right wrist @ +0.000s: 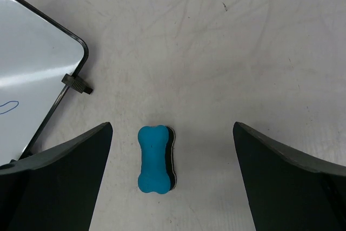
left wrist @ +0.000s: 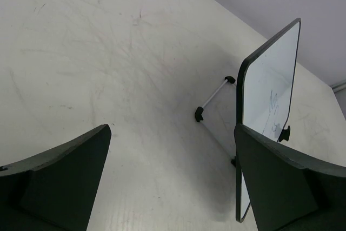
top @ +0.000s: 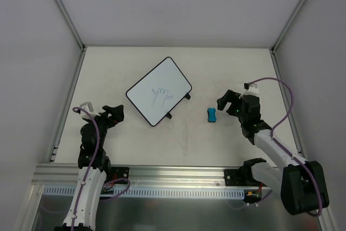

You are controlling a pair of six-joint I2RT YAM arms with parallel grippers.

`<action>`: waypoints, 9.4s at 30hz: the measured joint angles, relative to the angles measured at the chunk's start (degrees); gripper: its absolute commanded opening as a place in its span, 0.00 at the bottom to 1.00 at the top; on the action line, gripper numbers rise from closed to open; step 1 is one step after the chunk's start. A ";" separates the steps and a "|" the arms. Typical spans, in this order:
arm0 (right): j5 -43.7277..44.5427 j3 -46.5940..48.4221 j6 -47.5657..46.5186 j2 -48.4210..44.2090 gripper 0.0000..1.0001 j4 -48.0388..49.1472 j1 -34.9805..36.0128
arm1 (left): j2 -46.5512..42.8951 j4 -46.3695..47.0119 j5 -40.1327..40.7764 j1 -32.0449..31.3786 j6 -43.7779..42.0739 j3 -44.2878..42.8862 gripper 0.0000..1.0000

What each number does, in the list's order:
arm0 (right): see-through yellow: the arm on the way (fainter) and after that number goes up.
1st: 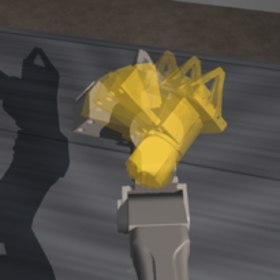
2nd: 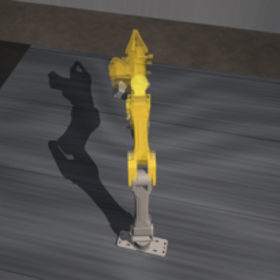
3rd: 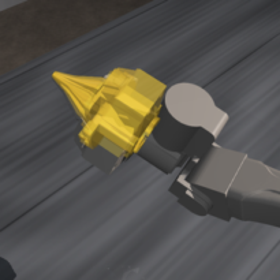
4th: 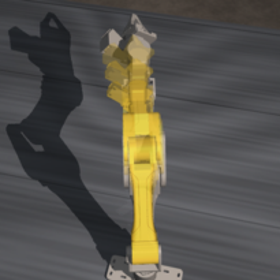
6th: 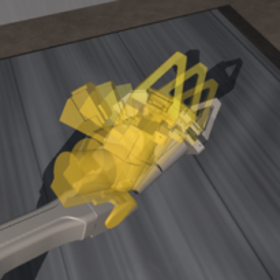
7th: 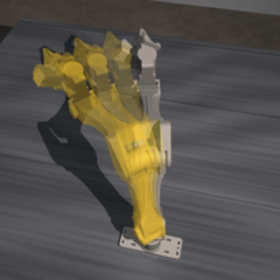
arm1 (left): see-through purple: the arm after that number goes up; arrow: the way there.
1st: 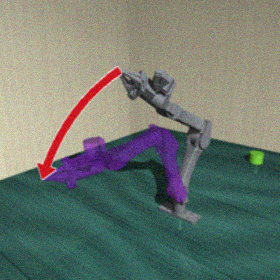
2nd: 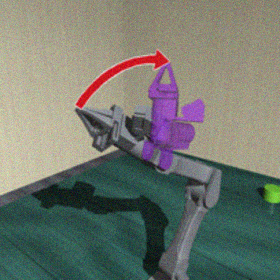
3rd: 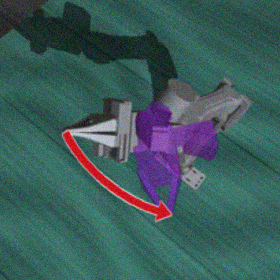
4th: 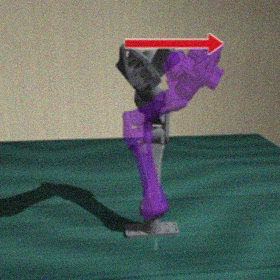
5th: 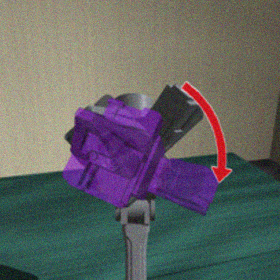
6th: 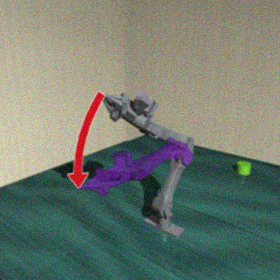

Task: Erase the whiteboard

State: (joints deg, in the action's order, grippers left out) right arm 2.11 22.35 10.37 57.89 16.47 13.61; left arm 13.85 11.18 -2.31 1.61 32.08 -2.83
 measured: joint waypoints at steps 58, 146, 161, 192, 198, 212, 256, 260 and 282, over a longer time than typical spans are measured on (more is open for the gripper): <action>7.65 24.04 -5.09 26.51 0.62 -30.67 12.96 | -0.96 -1.18 0.02 0.00 0.00 0.00 0.99; 12.13 50.21 -12.98 43.32 0.00 -3.82 39.65 | 46.77 53.88 -32.24 6.38 8.13 0.15 0.98; 11.74 44.50 -13.51 42.75 0.00 3.08 38.93 | 63.12 60.96 -37.35 6.40 12.28 -1.46 0.79; 9.97 44.94 -12.59 42.80 0.00 4.81 38.45 | 69.29 61.70 -39.26 4.59 13.79 -9.18 0.58; 9.29 44.94 -11.80 42.84 0.00 4.83 37.83 | 70.27 61.79 -39.26 3.96 13.84 -10.32 0.44; 5.79 44.94 -7.87 43.36 0.00 4.87 35.58 | 70.25 61.90 -39.69 2.82 13.81 -11.08 0.34; 5.66 53.72 -4.28 53.62 0.00 7.28 35.23 | 69.79 62.45 -41.42 2.08 13.51 -11.06 0.00; 6.49 54.97 -3.41 54.23 0.00 6.86 35.12 | 69.79 62.47 -41.35 2.08 13.55 -11.06 0.00; 10.40 44.26 11.02 50.75 0.00 6.60 27.82 | 69.77 62.29 -41.20 2.08 13.57 -11.02 0.00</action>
State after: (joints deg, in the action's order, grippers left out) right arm 12.51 66.61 21.39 108.64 23.07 41.43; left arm 83.61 73.47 -43.51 3.68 45.65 -13.85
